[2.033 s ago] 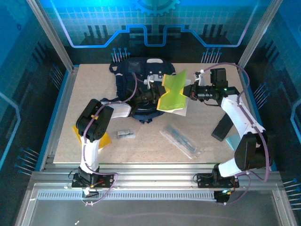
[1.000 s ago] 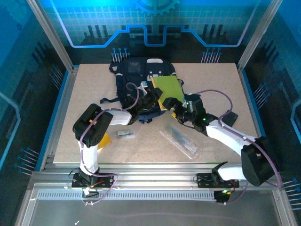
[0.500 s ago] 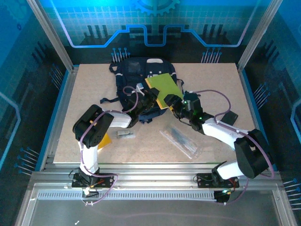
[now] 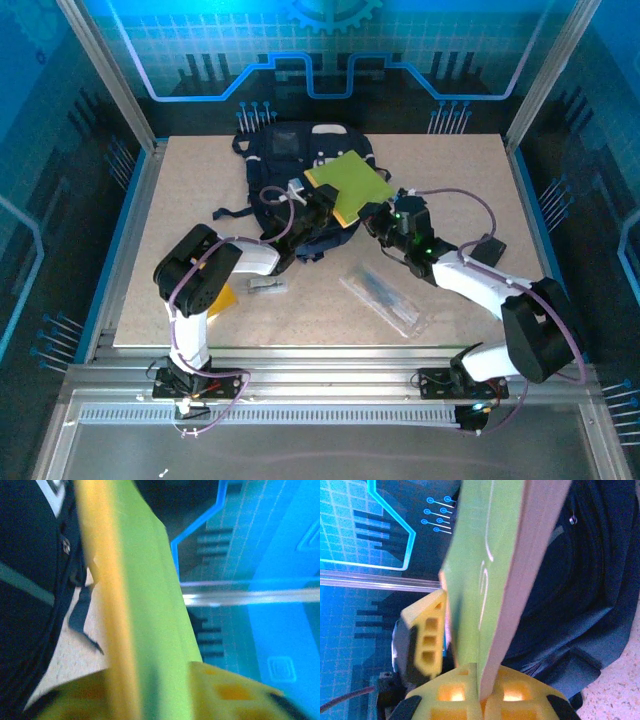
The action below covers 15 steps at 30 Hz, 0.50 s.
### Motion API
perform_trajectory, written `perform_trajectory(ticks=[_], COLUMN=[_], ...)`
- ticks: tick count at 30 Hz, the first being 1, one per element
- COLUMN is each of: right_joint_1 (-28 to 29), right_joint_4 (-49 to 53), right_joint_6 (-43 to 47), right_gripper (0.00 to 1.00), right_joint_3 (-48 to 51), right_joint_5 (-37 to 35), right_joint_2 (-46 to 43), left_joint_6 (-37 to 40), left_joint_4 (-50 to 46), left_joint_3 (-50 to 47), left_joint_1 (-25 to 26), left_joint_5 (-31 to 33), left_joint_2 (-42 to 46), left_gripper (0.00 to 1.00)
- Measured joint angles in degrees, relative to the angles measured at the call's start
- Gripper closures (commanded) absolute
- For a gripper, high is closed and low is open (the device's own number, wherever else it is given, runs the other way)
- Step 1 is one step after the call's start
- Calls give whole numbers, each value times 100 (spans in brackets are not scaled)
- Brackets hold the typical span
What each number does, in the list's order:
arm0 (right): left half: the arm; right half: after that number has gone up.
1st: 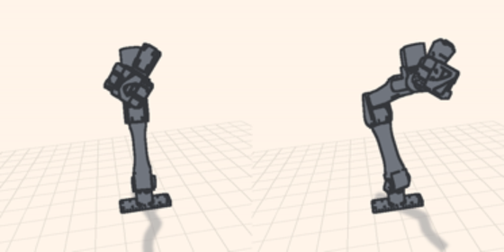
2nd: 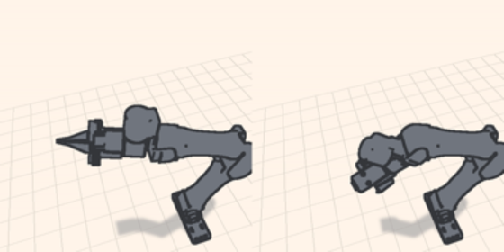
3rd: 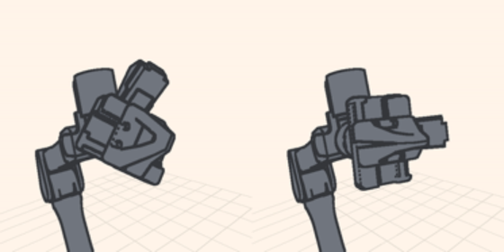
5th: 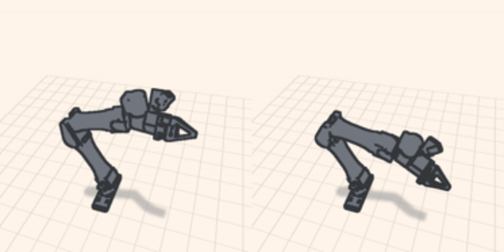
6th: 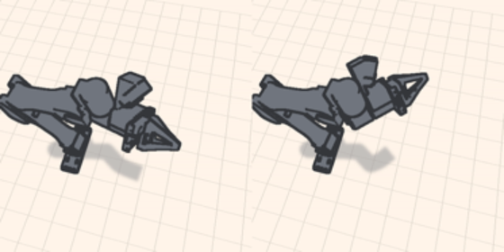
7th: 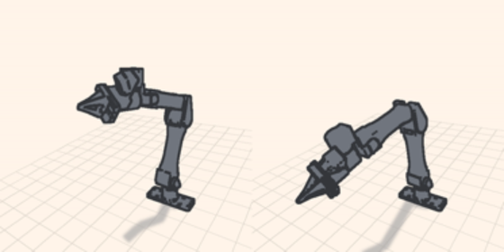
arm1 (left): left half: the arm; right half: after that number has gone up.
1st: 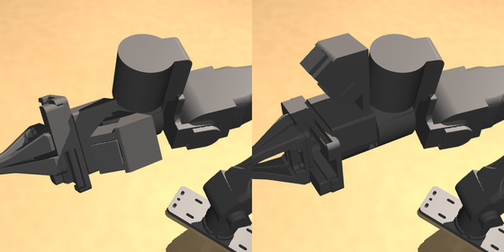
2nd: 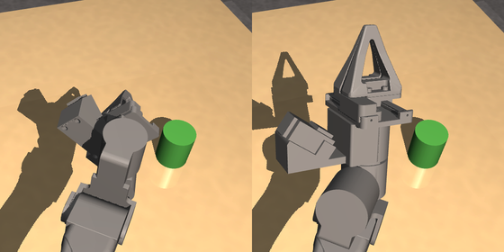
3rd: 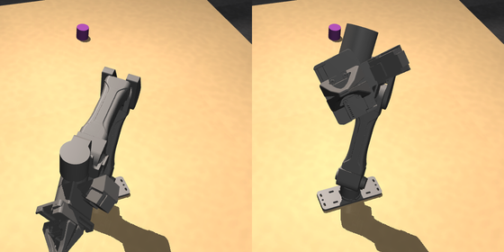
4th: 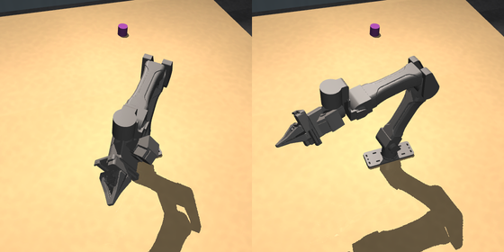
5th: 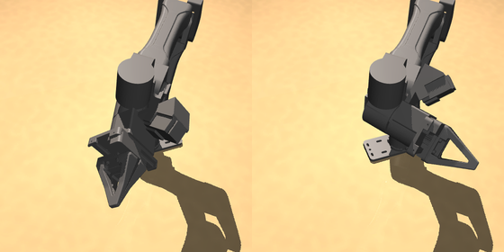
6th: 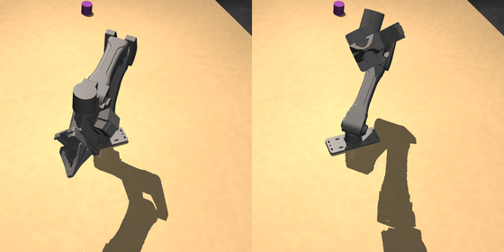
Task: Pack books, pencil case, and school supplies into a backpack
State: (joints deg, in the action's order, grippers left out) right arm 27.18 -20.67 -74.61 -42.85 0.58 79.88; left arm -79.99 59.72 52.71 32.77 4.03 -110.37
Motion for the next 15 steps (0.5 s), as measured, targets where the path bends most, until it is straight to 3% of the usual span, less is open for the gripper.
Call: perform_trajectory(ticks=[3,9,15], right_joint_1=[-210,-837,-1602], right_joint_4=[96,743,1419], right_joint_6=[181,791,1486], right_gripper=[100,100,100], right_joint_3=[0,-212,-382], right_joint_5=[55,356,944], right_joint_2=[-68,-402,-682], left_joint_6=[269,981,2579], left_joint_4=[-404,-1554,-4301], left_joint_3=[-7,37,1193], left_joint_1=[39,-409,-776], left_joint_5=[-365,-1200,-1773], left_joint_2=[264,896,916], left_gripper=[25,23,22])
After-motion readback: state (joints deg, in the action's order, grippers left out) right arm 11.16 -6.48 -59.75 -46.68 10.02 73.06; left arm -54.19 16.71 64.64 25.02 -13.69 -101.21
